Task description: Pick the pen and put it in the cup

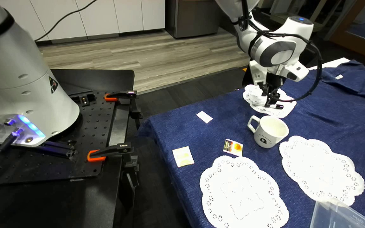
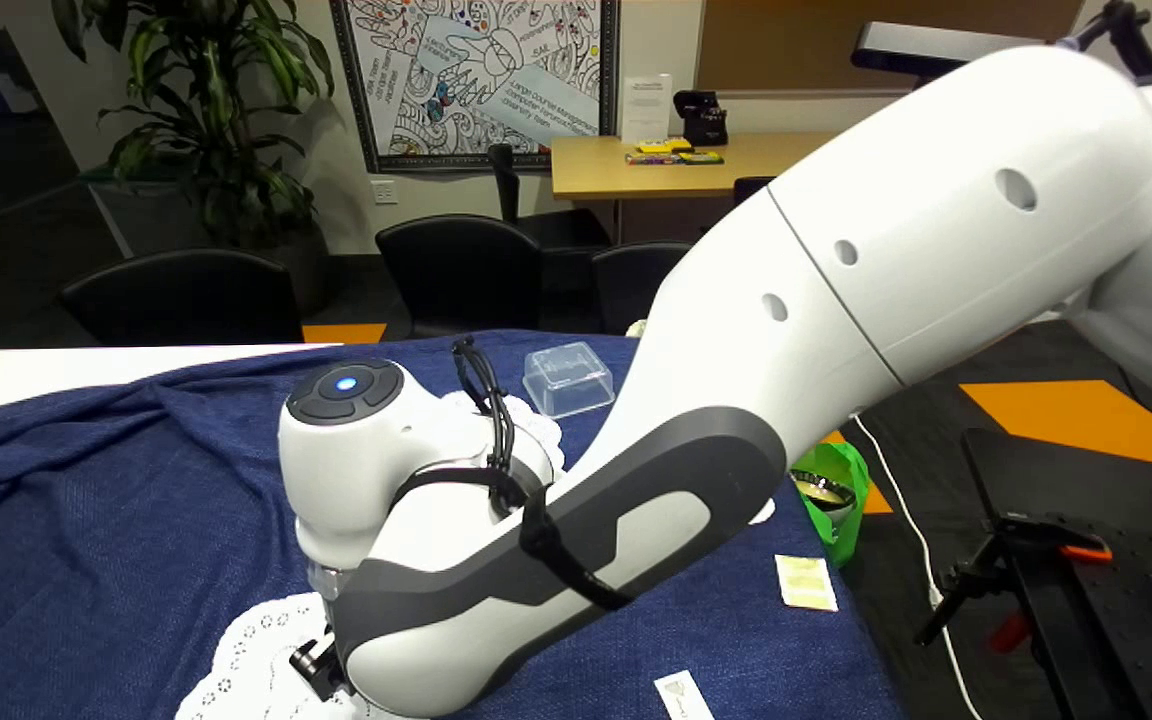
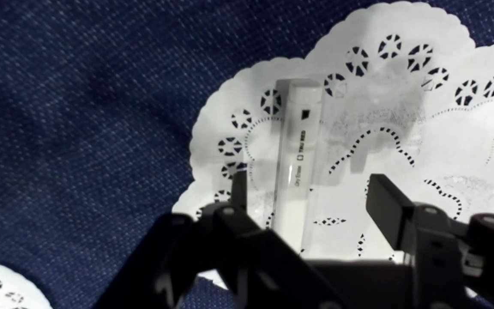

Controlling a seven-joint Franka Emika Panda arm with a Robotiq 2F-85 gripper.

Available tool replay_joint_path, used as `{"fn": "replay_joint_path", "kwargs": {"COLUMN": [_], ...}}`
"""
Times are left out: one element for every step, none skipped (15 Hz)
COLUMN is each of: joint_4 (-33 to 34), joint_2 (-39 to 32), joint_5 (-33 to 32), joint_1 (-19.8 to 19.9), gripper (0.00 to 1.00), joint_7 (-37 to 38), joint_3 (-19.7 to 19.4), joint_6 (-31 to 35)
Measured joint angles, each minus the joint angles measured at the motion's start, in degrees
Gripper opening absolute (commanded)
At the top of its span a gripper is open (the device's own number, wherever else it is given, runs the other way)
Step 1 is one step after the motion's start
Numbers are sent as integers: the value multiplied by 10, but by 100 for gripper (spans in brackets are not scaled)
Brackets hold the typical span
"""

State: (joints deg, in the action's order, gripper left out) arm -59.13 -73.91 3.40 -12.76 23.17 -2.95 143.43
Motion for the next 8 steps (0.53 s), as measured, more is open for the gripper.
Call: {"fn": "replay_joint_path", "kwargs": {"joint_4": [7,14,19,25,30,35,41,46], "joint_2": [-4,-8,-12,-15,-18,-22,-25,-28], "joint_5": [0,0,-1,-1,-1,-1,-1,-2], "joint_1": [0,0,0,0,0,0,0,0], "gripper": [37,34,30,25,10,4,6,2], "joint_7": [0,0,0,0,0,0,0,0], "joint_3": [0,0,0,0,-1,-1,-1,-2], "joint_6": [-3,-6,-9,-12,-17,-22,-28,-34]}}
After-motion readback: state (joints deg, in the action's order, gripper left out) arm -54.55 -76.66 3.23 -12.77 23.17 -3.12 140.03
